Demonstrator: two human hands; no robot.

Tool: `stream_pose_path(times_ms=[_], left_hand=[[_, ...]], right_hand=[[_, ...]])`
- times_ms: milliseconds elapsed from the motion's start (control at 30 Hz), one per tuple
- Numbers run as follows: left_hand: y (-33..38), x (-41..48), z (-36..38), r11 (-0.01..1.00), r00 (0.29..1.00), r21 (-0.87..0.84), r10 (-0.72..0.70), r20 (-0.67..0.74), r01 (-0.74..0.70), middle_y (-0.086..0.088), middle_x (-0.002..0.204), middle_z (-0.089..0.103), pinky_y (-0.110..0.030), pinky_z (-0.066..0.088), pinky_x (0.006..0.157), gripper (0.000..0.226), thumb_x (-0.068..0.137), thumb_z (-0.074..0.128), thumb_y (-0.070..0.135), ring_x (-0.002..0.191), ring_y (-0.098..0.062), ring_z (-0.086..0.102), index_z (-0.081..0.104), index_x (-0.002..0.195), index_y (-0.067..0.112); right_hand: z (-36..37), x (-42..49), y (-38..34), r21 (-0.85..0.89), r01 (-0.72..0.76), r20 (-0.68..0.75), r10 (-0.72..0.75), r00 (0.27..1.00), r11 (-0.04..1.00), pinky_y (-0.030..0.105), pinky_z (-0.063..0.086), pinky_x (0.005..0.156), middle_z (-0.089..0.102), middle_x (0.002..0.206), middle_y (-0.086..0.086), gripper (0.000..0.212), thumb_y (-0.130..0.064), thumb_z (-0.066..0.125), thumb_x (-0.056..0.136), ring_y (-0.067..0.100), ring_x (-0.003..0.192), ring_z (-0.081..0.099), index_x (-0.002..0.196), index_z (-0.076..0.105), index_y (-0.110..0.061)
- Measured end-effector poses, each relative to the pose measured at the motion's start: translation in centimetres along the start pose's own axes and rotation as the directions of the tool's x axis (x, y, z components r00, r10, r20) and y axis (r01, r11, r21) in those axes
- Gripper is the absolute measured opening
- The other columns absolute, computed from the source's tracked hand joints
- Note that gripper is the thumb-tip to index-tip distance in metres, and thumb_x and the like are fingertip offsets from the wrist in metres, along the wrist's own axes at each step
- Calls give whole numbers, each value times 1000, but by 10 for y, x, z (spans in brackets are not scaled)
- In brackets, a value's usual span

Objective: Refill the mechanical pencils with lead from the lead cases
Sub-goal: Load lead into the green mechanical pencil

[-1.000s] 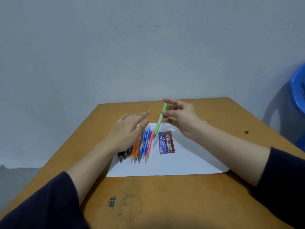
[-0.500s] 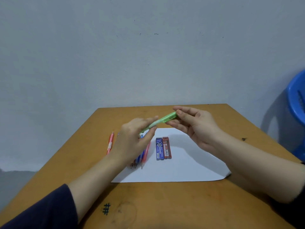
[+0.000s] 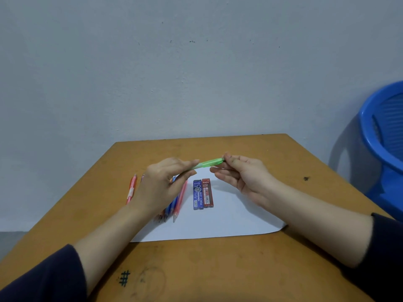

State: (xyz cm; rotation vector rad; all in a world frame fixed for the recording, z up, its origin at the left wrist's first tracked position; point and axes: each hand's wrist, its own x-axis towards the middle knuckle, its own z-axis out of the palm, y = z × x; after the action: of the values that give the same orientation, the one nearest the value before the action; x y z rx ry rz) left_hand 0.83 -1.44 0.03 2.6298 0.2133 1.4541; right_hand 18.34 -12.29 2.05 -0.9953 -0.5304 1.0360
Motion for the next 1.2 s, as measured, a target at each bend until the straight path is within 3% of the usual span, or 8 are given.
stream_pose_path(times_ms=[233, 367, 567, 633, 833, 967, 1033, 1200], left_hand=[[-7, -2, 1, 993, 995, 78, -94, 42, 90, 2, 95, 72, -19, 49, 81, 28, 83, 67, 20, 92, -1, 58, 71, 110, 13], [-8, -2, -2, 981, 983, 91, -175, 51, 170, 5, 95, 69, -9, 43, 74, 27, 84, 72, 16, 90, 2, 53, 71, 110, 13], [-6, -2, -3, 975, 975, 100, -205, 86, 196, -1, 97, 72, -10, 41, 75, 28, 82, 73, 13, 88, -4, 57, 72, 110, 13], [-6, -2, -3, 976, 974, 96, -205, 95, 196, 0, 97, 72, -13, 43, 76, 28, 83, 73, 13, 89, -3, 57, 72, 110, 14], [-6, -1, -5, 974, 966, 96, -217, 138, 205, 2, 98, 71, -10, 40, 74, 27, 85, 71, 14, 89, -4, 57, 71, 111, 16], [-5, -1, -6, 974, 965, 91, -219, 142, 208, 2, 98, 70, -9, 40, 73, 27, 84, 71, 14, 89, -3, 57, 71, 111, 15], [-4, -1, -6, 975, 966, 81, -217, 142, 207, 5, 97, 69, -10, 41, 74, 28, 84, 71, 13, 90, -4, 57, 71, 112, 15], [-6, -1, -5, 983, 975, 73, -177, 134, 168, 0, 97, 72, -26, 51, 76, 27, 84, 71, 13, 90, -8, 60, 71, 111, 14]], right_hand=[[-22, 21, -2, -267, 107, -109, -140, 984, 958, 23, 58, 65, 70, 80, 14, 13, -11, 60, 91, 19, 69, 68, 83, 62, -1], [-34, 28, 0, -765, 103, -67, -238, 969, 636, 20, 44, 62, 65, 70, -1, 13, -19, 70, 85, 10, 63, 54, 72, 69, -17], [-32, 27, -1, -969, 183, 143, -229, 963, 164, 13, 33, 55, 64, 76, -8, 7, -23, 70, 84, -1, 67, 51, 84, 76, -19], [-31, 27, 0, -978, 190, 168, -218, 961, 84, 12, 30, 52, 61, 74, -10, 8, -26, 70, 84, -2, 65, 48, 85, 76, -20], [-33, 31, 2, -977, 209, 194, -216, 957, 49, 11, 30, 53, 65, 82, -8, 17, -29, 71, 83, -1, 68, 48, 96, 76, -20], [-32, 29, 1, -951, 229, 178, -237, 955, 207, 15, 36, 60, 63, 85, -6, 35, -34, 75, 79, 6, 78, 54, 110, 71, -17], [-31, 28, -1, -905, 307, 211, -316, 925, 294, 15, 39, 66, 64, 89, -8, 31, -30, 75, 79, 5, 85, 57, 108, 71, -21], [-30, 29, 0, -863, 433, 301, -426, 853, 258, 27, 43, 76, 65, 87, -7, 10, -24, 74, 80, 9, 88, 57, 90, 75, -27]])
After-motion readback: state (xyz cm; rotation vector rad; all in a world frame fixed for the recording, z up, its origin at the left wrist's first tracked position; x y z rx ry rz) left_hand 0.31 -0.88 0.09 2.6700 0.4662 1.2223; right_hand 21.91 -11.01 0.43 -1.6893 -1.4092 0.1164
